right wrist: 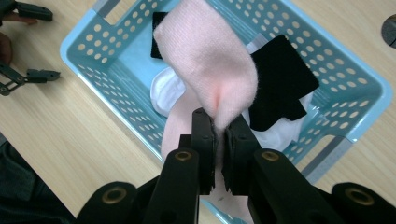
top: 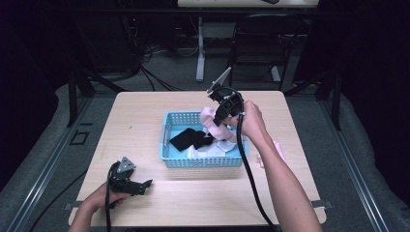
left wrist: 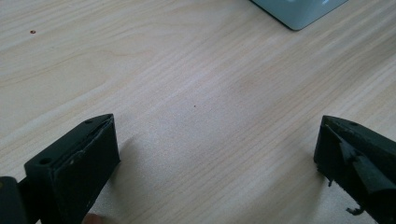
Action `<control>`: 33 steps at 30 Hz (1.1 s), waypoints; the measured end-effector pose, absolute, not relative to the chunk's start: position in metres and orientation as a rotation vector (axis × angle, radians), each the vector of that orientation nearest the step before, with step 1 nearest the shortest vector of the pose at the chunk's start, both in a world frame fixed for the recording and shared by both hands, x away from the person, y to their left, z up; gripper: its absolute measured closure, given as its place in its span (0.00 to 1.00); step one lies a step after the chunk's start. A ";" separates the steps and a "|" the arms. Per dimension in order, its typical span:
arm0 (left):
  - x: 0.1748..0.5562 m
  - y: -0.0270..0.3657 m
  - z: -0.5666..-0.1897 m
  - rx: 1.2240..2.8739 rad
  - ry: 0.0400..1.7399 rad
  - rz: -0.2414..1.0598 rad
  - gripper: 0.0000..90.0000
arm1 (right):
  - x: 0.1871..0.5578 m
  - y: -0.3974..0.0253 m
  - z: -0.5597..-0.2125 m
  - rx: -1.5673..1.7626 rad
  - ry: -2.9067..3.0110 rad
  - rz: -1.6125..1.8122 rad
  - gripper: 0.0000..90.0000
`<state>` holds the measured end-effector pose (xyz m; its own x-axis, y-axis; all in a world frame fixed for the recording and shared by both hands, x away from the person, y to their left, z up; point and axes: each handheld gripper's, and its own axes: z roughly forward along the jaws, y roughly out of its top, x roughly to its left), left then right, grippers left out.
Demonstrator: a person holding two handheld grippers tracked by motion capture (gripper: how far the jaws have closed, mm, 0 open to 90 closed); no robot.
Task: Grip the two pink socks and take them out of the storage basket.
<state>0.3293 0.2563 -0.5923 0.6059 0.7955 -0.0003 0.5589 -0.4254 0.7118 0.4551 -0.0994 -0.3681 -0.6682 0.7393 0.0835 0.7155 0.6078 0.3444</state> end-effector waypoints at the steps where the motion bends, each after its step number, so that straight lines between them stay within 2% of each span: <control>1: 0.329 0.256 -0.592 2.148 1.061 0.446 0.00 | 0.455 -0.101 -0.364 1.259 2.754 0.541 0.94; 14: 0.329 0.256 -0.592 2.150 1.061 0.445 0.00 | 0.449 -0.133 -0.328 1.268 2.686 0.583 0.94; 33: 0.329 0.256 -0.592 2.147 1.064 0.448 0.00 | 0.442 -0.200 -0.320 1.403 2.587 0.582 0.94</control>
<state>0.3293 0.2562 -0.5923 0.6047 0.7965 0.0023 0.5588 -0.4263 0.7114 0.4417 -0.2001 -0.3203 -0.5548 0.8299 0.0583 0.7750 0.4901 0.3990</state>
